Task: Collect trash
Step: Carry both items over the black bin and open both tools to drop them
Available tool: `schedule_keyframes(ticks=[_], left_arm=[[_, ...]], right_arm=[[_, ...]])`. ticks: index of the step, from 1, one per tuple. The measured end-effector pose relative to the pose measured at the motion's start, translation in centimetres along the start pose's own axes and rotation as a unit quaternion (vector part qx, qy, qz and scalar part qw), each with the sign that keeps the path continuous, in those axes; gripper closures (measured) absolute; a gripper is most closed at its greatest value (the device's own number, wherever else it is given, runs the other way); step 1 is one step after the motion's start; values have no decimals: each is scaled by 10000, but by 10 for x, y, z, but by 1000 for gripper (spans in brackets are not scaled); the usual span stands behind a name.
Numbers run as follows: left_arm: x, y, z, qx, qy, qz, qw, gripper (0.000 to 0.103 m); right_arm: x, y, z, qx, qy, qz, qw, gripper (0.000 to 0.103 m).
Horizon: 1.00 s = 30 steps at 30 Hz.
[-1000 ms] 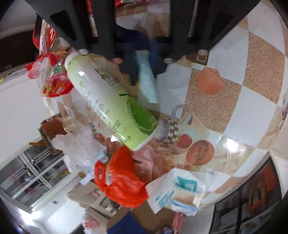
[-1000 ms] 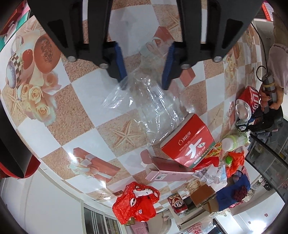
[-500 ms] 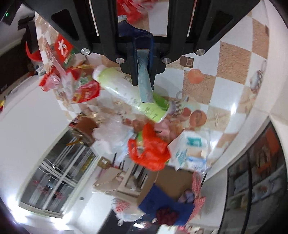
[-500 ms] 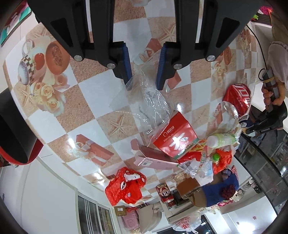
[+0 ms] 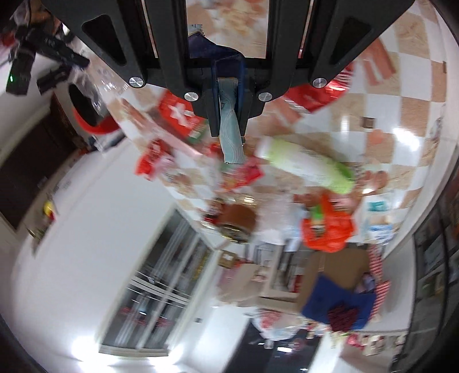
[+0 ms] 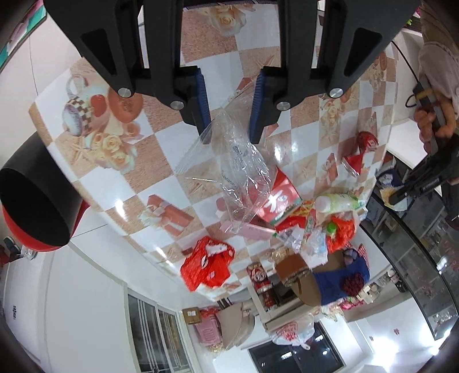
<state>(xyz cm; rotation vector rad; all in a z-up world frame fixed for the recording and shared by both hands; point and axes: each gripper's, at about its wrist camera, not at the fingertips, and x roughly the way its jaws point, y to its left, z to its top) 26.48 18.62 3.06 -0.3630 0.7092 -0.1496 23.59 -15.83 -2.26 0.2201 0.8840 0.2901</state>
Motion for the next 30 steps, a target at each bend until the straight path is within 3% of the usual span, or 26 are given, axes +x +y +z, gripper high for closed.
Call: schedule_keyframes(ticks=[7,16,30], left_arm=[[21,-88,-14,435,306,-794,9954,0],[68,-210,-30,987,785,-1416,9819,0],[174,-412,-67,2278,1531,-1783,9449,0]], right_arm=[[-34,-31,3,140,-394,-170,9990,75],[-83,-106,4,563,-888,-609,9926,75],[-111,-232,4,1413,-1223,-1100,9762,75]])
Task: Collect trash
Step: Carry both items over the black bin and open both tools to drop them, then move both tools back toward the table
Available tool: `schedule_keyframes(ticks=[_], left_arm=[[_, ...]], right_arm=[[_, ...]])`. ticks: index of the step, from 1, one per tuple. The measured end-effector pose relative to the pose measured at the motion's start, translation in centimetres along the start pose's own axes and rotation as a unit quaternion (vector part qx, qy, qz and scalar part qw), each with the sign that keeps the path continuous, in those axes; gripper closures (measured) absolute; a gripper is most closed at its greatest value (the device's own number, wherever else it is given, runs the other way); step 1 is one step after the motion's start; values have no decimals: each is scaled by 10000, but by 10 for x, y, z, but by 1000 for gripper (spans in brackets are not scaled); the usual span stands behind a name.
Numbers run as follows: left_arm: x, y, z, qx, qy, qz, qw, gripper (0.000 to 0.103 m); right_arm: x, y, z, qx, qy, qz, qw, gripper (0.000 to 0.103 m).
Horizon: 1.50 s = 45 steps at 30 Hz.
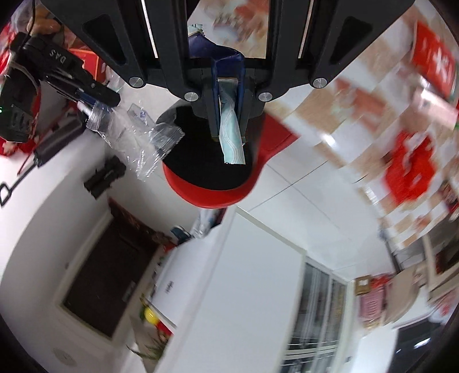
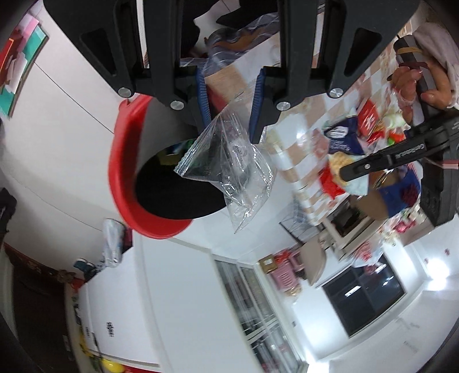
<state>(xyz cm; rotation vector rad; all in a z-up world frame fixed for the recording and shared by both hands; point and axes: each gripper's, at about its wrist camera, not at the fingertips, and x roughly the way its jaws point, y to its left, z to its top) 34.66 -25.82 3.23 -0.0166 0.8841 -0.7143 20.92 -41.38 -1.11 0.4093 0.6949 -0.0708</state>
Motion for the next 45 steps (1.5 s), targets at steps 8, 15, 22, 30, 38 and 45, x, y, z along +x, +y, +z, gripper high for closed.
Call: schedule_keyframes(ticks=[8,15,22,30,38,45], left_arm=[[83,-45,29,661,217,196,9974,0],[123,-59,29,1033,438,582,9920,0],[122,-49,28,911,158,976,9909,0],[98,-26,25,712,38,1064,9918,0],[45,-4,1,533,-249,1084,9924,0],[-8,14,-39,574,-464,1348,9881,0]], right_arm=[[18,-34,16,155,-15,-198,9997,75],[38,-48,27,226,32,-249,9994,75],[50,-50,33,246,105,-250,9993,75],[76,-42,43,80,324,-208,9992,66],[78,-27,49,-34,354,-276,9990,43],[55,-6,41,-57,268,-124,9995,8]])
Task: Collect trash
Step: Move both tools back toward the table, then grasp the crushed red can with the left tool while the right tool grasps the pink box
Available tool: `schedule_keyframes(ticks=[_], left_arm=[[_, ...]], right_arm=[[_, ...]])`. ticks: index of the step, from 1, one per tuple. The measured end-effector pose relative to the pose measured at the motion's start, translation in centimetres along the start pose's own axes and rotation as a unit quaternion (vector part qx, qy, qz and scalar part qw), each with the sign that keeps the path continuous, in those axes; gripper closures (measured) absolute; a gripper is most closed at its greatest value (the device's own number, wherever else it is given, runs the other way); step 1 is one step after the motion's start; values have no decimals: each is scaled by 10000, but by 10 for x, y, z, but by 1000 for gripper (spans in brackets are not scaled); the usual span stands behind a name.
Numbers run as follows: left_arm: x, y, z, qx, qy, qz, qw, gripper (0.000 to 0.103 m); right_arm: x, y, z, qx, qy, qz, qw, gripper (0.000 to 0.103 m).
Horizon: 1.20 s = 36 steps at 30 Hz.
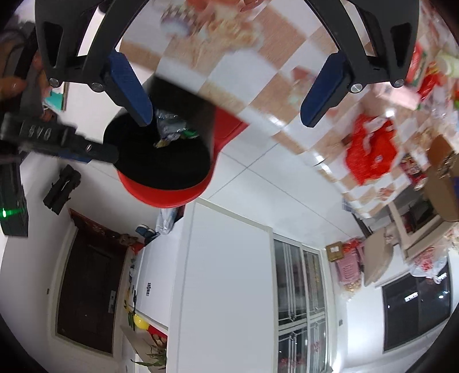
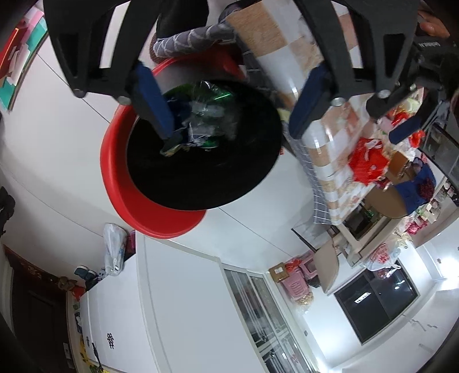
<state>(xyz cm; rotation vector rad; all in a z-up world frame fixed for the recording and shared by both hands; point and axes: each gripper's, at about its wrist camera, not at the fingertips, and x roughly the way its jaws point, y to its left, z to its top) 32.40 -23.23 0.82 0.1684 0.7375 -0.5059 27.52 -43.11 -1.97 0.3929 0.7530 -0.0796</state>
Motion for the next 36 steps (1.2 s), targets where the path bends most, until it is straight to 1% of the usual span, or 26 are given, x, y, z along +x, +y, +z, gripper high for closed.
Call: schedule_keyframes(ticks=[2,6,13,14,16,18,19,20,21,22,24,28,29,31,36], left_arm=[[-14,10,-15,38,10,118,9999,0],[-39,40,-46,-5,114,336,9994,0],[-84,117,-101,-320,297,1072,9933,0],[-90,129,-110,-302,318,1252,9912,0],[-100,148,-125,-200,383,1671,9850,0],[-109,171,-140,-140,483,2124,9759,0],[-115,185,-150,-102,516,2457,9679,0],[-118,193,-157,-72,537,2686,9617,0],[-122,205,-166,-53,570,2959,9535,0],[-126,218,-174,-63,597,3154,9471,0],[-131,238,-188,-159,659,3375,9389,0],[-132,277,-211,-384,844,3623,9274,0],[-130,283,-213,-407,883,3652,9258,0],[-126,296,-217,-464,957,3688,9234,0],[-118,315,-224,-723,1051,3633,9229,0]], right_arm=[[-7,8,-5,-17,3,26,10000,3],[-15,30,-15,-62,125,167,9998,3],[-17,80,-41,-416,383,353,9978,3],[-17,89,-45,-476,419,380,9973,3],[-16,105,-52,-599,494,436,9960,3],[-15,125,-59,-751,573,507,9942,3],[-14,133,-63,-818,603,540,9934,3],[-13,141,-66,-878,632,571,9925,3],[-11,151,-71,-956,671,609,9913,3],[-10,158,-75,-1015,702,635,9903,3],[-7,175,-83,-1149,786,704,9878,3],[2,211,-100,-1490,978,812,9806,3],[5,218,-102,-1557,1014,840,9790,3],[10,236,-107,-1718,1083,900,9750,3],[26,283,-114,-2166,1206,1105,9625,3]])
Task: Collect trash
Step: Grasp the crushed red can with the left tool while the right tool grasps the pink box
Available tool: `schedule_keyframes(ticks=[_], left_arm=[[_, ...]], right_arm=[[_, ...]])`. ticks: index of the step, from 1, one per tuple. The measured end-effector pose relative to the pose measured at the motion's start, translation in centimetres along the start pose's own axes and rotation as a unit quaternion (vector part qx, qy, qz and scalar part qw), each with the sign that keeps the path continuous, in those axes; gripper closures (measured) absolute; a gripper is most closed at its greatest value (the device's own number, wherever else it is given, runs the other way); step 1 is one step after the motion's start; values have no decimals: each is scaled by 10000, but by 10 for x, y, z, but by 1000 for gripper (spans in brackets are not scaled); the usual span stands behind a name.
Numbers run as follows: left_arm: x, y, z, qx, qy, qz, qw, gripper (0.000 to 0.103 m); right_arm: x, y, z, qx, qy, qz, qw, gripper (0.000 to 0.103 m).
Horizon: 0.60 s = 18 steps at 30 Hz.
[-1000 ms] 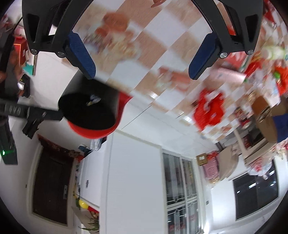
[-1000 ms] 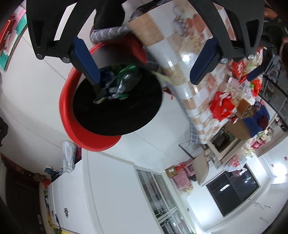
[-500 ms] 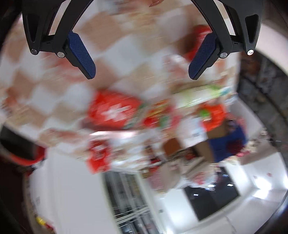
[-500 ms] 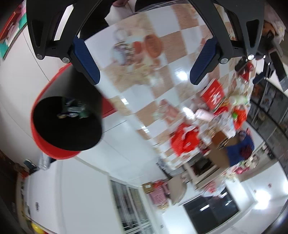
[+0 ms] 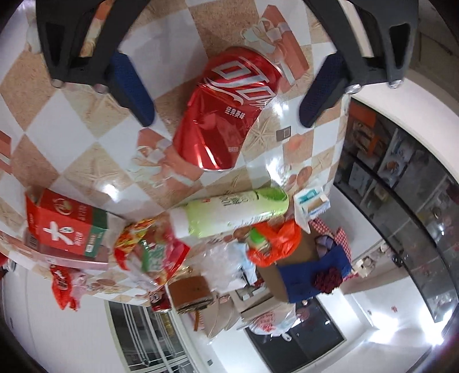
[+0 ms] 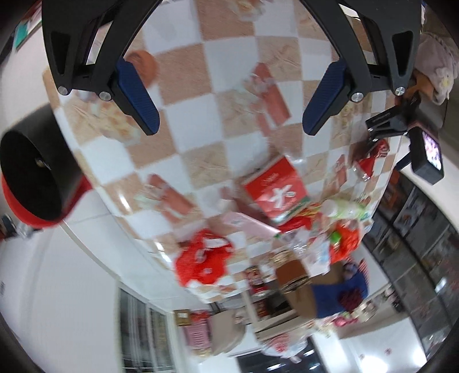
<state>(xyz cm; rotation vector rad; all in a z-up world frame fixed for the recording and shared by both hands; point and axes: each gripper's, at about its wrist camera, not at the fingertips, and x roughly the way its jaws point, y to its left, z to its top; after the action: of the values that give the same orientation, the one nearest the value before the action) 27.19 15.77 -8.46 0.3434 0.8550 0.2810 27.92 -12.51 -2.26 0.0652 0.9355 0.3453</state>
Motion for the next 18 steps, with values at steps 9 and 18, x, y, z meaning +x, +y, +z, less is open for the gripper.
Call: schedule_keyframes(ticks=[9,18], left_arm=[[27,12,1,-270,303,-383,9984,0],[34,34,-4,-602,255,-688,9955,0]], right_arm=[[52,50,33,-773,250,103,9966,3],[92,68,63,-1440,266,-271,9888,3]])
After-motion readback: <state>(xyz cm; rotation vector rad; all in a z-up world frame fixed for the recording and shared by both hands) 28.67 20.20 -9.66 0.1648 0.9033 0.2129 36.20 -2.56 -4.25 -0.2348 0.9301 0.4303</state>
